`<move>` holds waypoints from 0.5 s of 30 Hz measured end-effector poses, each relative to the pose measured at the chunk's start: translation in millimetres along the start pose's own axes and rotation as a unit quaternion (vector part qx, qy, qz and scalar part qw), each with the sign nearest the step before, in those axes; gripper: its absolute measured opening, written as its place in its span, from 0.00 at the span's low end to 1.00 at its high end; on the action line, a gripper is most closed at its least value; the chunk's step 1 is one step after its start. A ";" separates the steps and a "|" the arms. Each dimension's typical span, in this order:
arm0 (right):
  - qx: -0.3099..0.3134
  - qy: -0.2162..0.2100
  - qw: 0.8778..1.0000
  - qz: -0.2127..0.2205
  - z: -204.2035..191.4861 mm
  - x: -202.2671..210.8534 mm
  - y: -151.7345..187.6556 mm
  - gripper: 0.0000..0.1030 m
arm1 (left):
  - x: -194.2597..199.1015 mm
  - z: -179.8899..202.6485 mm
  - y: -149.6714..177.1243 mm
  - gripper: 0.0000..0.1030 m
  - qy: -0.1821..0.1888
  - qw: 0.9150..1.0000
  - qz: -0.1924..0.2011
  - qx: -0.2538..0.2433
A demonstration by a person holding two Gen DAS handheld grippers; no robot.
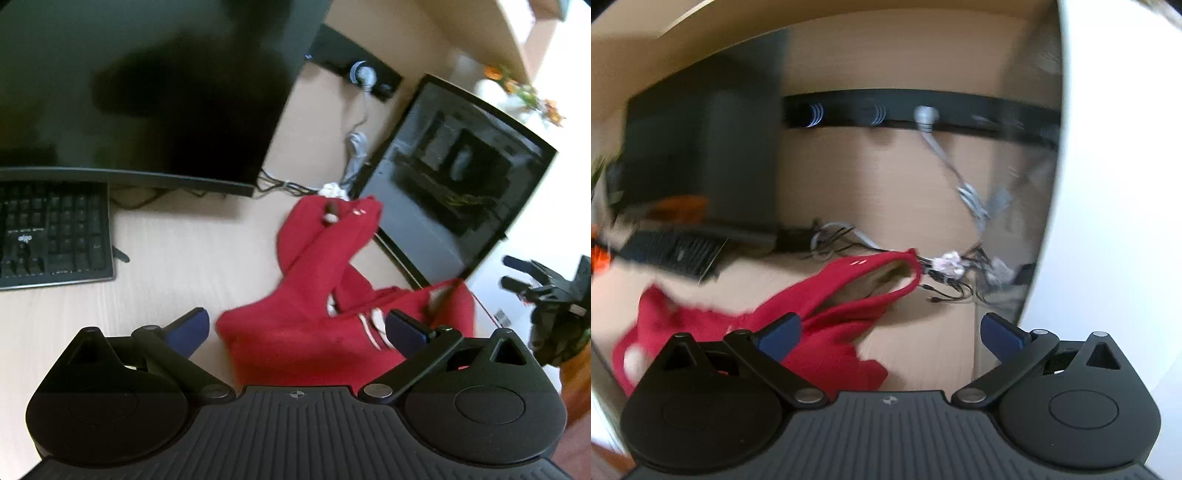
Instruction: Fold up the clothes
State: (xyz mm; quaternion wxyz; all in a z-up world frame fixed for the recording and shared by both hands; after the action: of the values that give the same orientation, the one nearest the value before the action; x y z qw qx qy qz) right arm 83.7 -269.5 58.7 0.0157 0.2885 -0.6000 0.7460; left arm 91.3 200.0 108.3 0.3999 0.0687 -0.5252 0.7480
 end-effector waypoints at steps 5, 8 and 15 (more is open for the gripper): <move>0.004 -0.049 0.998 -0.036 -42.7 -34.1 19.4 1.00 | -29.0 15.7 26.6 1.00 -0.044 0.997 -0.046 -0.034; -0.017 0.021 0.996 -0.087 -40.8 -91.2 33.6 1.00 | -59.2 6.5 28.2 1.00 -0.167 0.983 -0.059 -0.046; -0.049 0.067 0.990 -0.118 -9.9 -108.1 55.9 1.00 | -57.7 -22.3 35.9 1.00 -0.289 0.956 -0.043 -0.004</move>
State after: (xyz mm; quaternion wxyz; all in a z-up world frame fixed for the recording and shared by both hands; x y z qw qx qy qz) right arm 149.0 -241.3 -40.5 0.1577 0.3055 -0.5955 0.7261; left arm 113.0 183.7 42.0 0.2635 0.3031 -0.6178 0.6760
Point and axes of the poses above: each gripper's, at about its wrist camera, not at the fingertips, and x roughly against the way its jaws point, z to its right, y to its underside, the point moved 1 cm from there along -x, roughly the way its jaws point, and after that the axes turned 4 degrees about y, right-handed, at the moved point
